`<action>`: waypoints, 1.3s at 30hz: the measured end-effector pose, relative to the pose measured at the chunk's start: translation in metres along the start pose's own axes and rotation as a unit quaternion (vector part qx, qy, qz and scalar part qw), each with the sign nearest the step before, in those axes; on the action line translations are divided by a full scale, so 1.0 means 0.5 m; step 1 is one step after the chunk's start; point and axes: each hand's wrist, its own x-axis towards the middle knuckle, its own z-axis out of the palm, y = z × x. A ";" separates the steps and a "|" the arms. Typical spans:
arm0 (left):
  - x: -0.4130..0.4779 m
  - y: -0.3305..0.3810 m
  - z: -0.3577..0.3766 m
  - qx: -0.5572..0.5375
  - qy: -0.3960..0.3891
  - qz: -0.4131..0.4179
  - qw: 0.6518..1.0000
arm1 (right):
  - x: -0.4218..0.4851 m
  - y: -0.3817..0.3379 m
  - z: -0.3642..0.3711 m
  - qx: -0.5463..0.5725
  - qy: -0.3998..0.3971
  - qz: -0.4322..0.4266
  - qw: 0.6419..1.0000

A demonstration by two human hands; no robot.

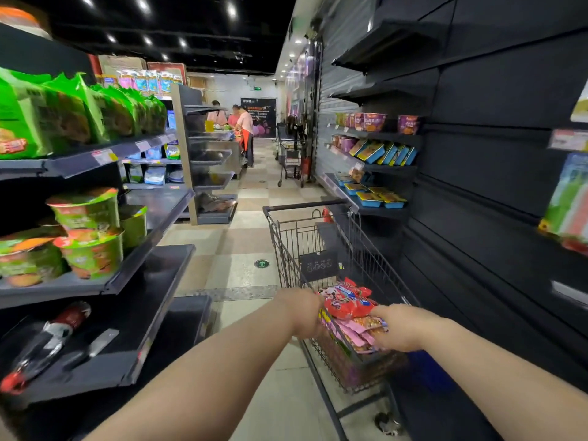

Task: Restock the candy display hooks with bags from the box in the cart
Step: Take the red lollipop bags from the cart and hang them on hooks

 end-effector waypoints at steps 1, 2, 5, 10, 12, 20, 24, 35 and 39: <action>0.017 -0.024 -0.003 0.003 0.002 0.004 1.000 | 0.022 -0.014 -0.007 0.005 0.003 0.007 1.000; 0.032 -0.047 -0.006 0.006 0.000 0.010 1.000 | 0.044 -0.027 -0.011 0.009 0.005 0.013 1.000; 0.079 -0.101 -0.003 0.015 0.000 0.026 1.000 | 0.095 -0.054 -0.022 0.010 0.006 0.026 1.000; 0.156 -0.147 0.026 0.001 -0.008 0.049 0.999 | 0.167 -0.055 -0.034 0.008 -0.004 0.052 0.999; 0.187 -0.158 0.036 -0.003 -0.010 0.058 0.998 | 0.200 -0.046 -0.035 0.015 -0.007 0.056 0.998; 0.353 -0.207 0.074 -0.002 -0.034 0.068 0.997 | 0.371 0.018 -0.041 0.036 -0.042 0.071 0.996; 0.473 -0.226 0.063 0.002 -0.045 0.058 0.997 | 0.493 0.065 -0.044 0.060 -0.047 0.067 0.995; 0.773 -0.170 0.080 -0.013 -0.102 0.083 0.991 | 0.691 0.232 -0.048 0.111 -0.090 0.075 0.987; 0.828 -0.164 0.103 -0.013 -0.117 0.087 0.989 | 0.724 0.269 -0.033 0.133 -0.107 0.097 0.981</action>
